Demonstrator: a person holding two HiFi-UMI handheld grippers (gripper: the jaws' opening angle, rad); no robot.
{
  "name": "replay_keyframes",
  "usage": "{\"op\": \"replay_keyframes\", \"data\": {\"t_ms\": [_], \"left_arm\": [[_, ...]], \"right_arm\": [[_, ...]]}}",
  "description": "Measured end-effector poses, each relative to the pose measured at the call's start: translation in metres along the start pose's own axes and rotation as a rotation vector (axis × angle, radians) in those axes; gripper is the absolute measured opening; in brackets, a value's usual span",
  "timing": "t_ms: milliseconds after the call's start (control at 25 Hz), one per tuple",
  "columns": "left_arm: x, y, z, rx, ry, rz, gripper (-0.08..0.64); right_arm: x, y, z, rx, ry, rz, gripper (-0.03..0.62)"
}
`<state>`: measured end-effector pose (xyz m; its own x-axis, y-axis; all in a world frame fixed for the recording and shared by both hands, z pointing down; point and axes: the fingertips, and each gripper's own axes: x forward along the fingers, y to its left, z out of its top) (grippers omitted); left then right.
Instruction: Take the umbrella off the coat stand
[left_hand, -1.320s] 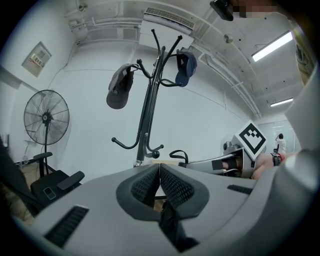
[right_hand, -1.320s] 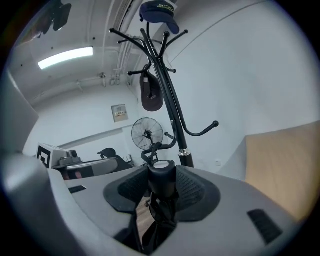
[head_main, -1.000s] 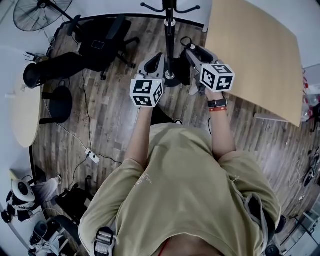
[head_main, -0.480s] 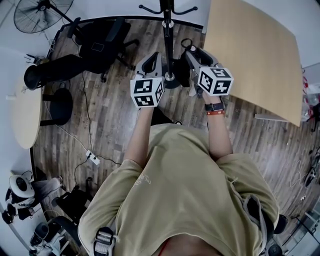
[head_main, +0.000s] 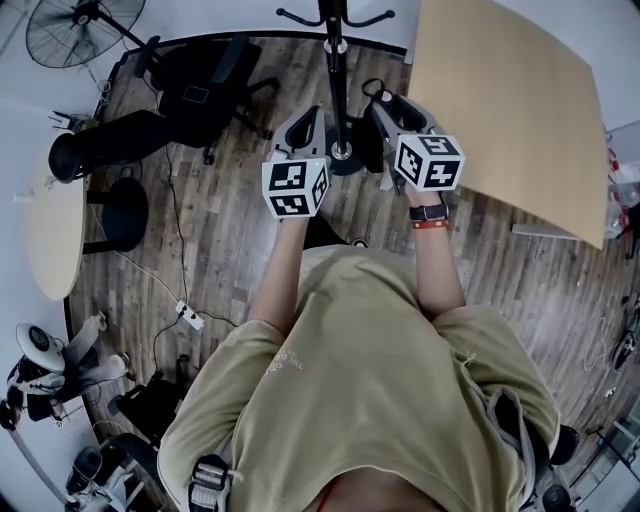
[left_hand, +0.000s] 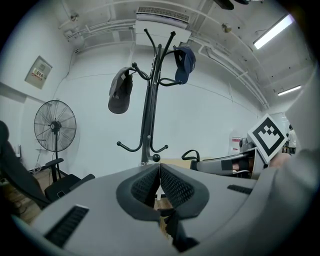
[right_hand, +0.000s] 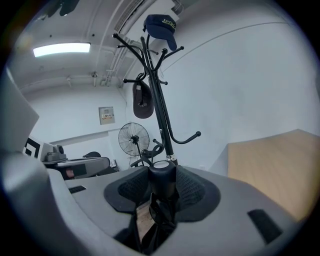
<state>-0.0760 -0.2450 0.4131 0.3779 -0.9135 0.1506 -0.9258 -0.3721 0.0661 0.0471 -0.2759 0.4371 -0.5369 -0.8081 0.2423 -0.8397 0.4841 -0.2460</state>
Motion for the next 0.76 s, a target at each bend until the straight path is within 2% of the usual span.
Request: {"op": "replay_keyframes", "data": {"t_ms": [760], "left_arm": [[-0.001, 0.018, 0.001, -0.008, -0.006, -0.013, 0.025]], "right_arm": [[0.018, 0.023, -0.002, 0.002, 0.008, 0.063, 0.183]]}}
